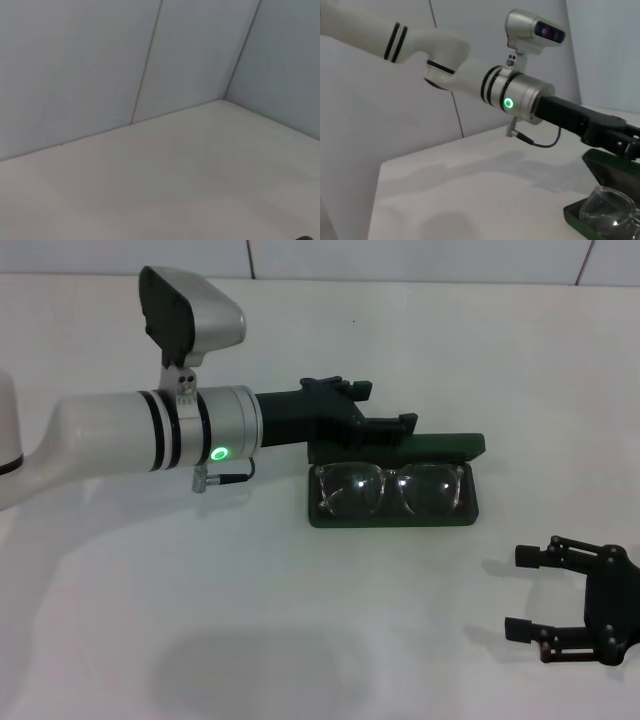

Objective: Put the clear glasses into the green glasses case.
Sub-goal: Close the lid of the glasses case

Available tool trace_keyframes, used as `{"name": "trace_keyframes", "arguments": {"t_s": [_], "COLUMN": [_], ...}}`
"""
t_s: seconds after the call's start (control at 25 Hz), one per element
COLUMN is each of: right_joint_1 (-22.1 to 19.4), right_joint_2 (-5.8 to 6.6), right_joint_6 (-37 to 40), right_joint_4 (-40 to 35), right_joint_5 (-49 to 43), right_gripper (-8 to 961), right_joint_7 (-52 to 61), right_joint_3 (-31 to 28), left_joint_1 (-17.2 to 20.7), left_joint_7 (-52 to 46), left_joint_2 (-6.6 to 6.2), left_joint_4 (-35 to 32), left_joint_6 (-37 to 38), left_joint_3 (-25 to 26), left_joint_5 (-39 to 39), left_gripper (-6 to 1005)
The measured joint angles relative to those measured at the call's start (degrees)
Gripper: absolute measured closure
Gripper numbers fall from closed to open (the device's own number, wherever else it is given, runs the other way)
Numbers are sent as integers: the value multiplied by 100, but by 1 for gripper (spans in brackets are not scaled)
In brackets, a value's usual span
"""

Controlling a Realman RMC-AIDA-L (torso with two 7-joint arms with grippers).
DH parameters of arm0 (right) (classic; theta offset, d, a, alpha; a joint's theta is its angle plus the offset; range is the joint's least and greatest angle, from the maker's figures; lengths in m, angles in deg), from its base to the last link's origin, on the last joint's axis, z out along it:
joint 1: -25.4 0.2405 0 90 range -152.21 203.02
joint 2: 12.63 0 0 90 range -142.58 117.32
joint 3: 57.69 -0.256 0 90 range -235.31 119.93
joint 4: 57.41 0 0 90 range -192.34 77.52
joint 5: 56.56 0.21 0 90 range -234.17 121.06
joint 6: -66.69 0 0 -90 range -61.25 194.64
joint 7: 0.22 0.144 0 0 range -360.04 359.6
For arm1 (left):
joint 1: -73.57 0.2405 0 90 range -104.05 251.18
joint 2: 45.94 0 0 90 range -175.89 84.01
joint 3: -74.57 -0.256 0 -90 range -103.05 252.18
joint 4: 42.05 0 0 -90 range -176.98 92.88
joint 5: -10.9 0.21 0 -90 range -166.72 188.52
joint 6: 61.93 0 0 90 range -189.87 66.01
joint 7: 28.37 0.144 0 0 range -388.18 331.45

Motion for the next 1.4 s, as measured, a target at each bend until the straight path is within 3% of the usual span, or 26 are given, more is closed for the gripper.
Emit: {"name": "trace_keyframes", "arguments": {"t_s": [0.36, 0.64, 1.0, 1.24, 1.4], "right_joint_1": [33, 68, 92, 46, 23], "right_joint_2": [11, 12, 1, 1, 10], "right_joint_6": [-7, -36, -66, -72, -72], "right_joint_4": [-32, -10, -8, -10, -12], "right_joint_5": [-16, -17, -17, -16, -16], "right_gripper": [88, 87, 87, 86, 86], "right_joint_7": [6, -12, -6, 2, 2], "right_joint_3": [-6, -8, 1, -8, -26], "left_joint_1": [307, 272, -150, -111, 169], "left_joint_7": [35, 64, -512, -442, -79], "left_joint_2": [0, 21, 56, 34, 44], "left_joint_4": [-435, -457, -533, -638, -846], "left_joint_6": [530, 72, -1032, -1000, -839], "left_joint_3": [17, -106, -1583, -1783, -1825], "left_joint_5": [-92, -328, -624, -790, -797], "left_gripper": [118, 118, 117, 118, 118]}}
